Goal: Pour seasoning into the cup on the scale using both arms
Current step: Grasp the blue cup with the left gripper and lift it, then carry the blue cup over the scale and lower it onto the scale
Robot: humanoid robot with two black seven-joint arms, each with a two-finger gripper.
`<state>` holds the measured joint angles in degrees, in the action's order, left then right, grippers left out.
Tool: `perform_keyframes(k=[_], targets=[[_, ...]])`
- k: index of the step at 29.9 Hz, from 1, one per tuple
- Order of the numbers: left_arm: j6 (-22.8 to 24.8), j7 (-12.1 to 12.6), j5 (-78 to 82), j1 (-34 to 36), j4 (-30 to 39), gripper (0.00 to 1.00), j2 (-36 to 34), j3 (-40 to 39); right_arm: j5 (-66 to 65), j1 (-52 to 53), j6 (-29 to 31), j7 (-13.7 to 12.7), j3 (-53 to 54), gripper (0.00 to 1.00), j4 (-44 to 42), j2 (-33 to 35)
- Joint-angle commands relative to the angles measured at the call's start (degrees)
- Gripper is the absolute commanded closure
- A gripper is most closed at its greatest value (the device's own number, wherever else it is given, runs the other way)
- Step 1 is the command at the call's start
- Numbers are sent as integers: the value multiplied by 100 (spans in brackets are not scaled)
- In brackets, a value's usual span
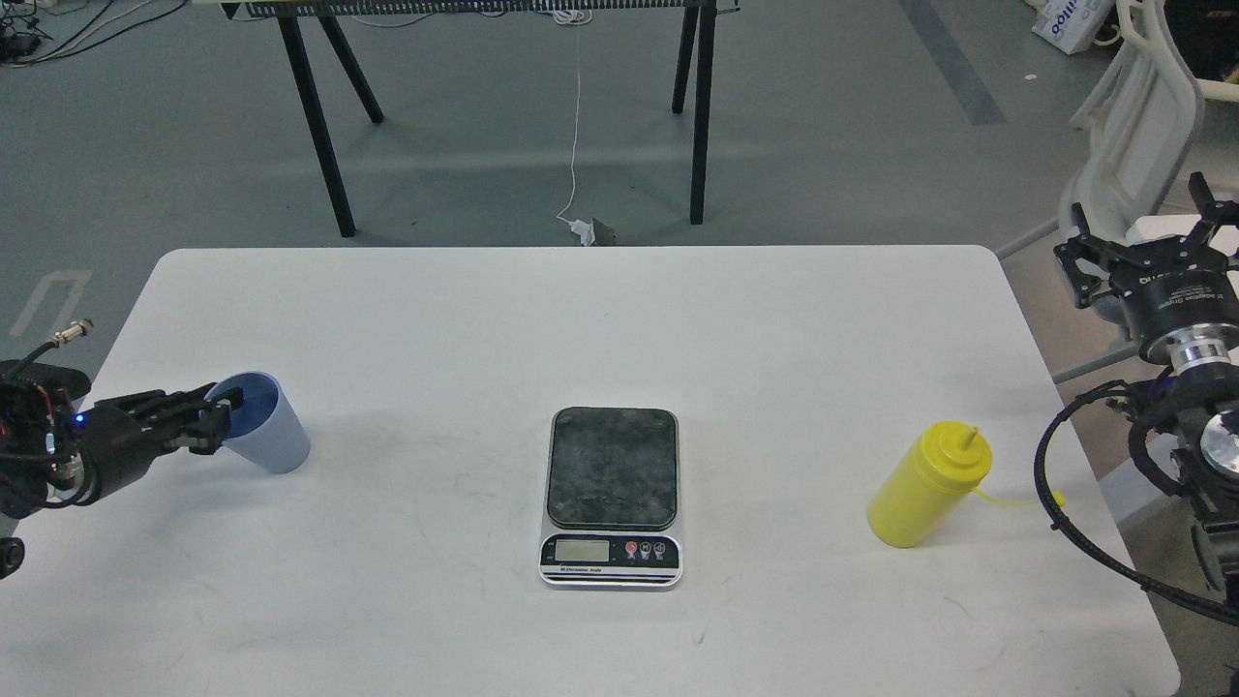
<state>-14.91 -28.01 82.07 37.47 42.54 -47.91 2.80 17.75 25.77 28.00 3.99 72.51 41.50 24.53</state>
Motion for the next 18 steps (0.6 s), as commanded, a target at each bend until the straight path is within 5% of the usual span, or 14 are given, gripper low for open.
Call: perform_keyframes(k=[1,8,18], targets=[[5,1,2,32,-17,96,-8,-8,1,-2,0,5,0,0,-2,34],[40,1,-7,356,227,100,-34,-34,0,-10,0,5,9,0,42,149],[1375,1,571,2193,2741,100,-614,-25,9,-168,0,5,27,0,288,615]])
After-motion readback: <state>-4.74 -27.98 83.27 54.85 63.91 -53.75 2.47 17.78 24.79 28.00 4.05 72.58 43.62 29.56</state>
